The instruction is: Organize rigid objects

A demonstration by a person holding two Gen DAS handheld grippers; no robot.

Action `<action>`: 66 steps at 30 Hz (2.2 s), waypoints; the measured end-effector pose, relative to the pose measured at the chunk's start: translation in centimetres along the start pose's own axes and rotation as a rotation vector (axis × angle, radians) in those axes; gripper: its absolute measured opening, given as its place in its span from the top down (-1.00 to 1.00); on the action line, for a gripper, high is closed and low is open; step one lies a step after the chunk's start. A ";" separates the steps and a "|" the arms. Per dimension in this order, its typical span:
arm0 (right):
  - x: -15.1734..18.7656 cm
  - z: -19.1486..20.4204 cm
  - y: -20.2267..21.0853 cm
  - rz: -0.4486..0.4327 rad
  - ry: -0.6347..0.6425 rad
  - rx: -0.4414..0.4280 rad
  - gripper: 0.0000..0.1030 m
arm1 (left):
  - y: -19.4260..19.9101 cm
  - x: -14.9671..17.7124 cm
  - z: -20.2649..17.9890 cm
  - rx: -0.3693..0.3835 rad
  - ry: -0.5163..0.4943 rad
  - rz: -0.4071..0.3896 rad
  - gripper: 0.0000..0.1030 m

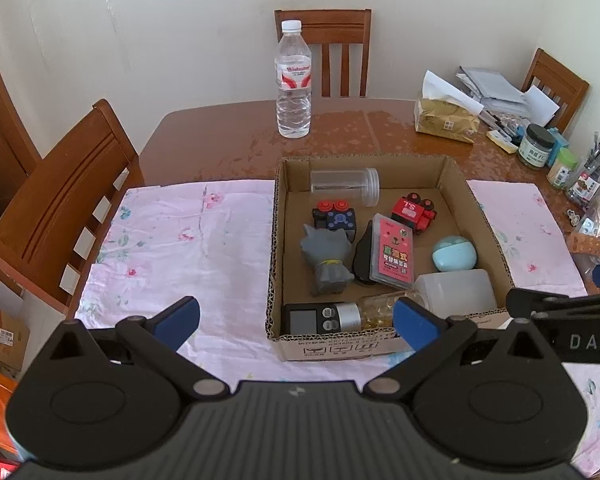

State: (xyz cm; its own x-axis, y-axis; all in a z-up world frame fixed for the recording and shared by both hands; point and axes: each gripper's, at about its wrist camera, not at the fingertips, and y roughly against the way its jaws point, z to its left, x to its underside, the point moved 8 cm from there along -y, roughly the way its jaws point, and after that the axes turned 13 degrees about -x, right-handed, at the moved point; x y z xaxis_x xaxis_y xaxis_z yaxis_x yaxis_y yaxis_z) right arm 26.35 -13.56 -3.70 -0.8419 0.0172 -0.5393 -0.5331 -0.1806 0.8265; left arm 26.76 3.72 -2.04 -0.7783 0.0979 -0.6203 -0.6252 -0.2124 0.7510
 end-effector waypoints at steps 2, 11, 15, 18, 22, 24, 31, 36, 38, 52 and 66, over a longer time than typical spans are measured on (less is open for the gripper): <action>0.0 0.1 0.0 -0.001 0.005 -0.002 -1.00 | 0.1 -0.1 0.0 0.003 0.003 -0.002 -0.99; -0.2 0.1 0.0 -0.005 0.003 -0.001 -1.00 | 0.0 -0.1 -0.2 0.001 -0.003 0.003 -0.99; -0.2 0.0 0.0 -0.006 0.002 -0.001 -1.00 | 0.0 -0.2 -0.2 0.002 -0.002 0.002 -0.99; -0.2 0.0 0.0 -0.006 0.004 -0.002 -1.00 | 0.0 -0.2 -0.1 0.002 -0.001 0.000 -0.99; -0.2 0.0 0.0 -0.007 0.003 -0.001 -1.00 | 0.0 -0.2 -0.1 0.002 -0.001 0.001 -0.99; -0.2 -0.1 0.0 -0.007 0.005 -0.002 -1.00 | 0.0 -0.2 -0.1 0.003 0.000 0.000 -0.99; -0.3 -0.1 0.0 -0.011 0.002 0.001 -1.00 | 0.0 -0.4 -0.1 0.000 -0.001 0.001 -0.99; -0.4 -0.1 0.1 -0.015 -0.002 0.003 -1.00 | 0.2 -0.4 -0.3 -0.001 -0.006 0.002 -0.99; -0.3 -0.2 0.1 -0.016 0.000 0.004 -1.00 | 0.3 -0.5 -0.4 -0.002 -0.005 0.000 -0.99; -0.8 -0.2 0.1 -0.024 0.013 0.024 -1.00 | 0.1 -0.5 -0.4 -0.033 -0.006 0.006 -0.99; -0.7 -0.6 -0.1 -0.017 0.008 0.025 -1.00 | -0.1 -0.4 -0.6 -0.035 -0.010 0.013 -0.99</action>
State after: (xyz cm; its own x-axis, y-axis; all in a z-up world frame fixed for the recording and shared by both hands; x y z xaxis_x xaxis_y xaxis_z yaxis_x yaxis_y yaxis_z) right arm 27.03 -14.10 -3.56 -0.8321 0.0119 -0.5546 -0.5494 -0.1557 0.8209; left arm 27.23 3.17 -2.00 -0.7871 0.1048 -0.6079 -0.6127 -0.2473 0.7507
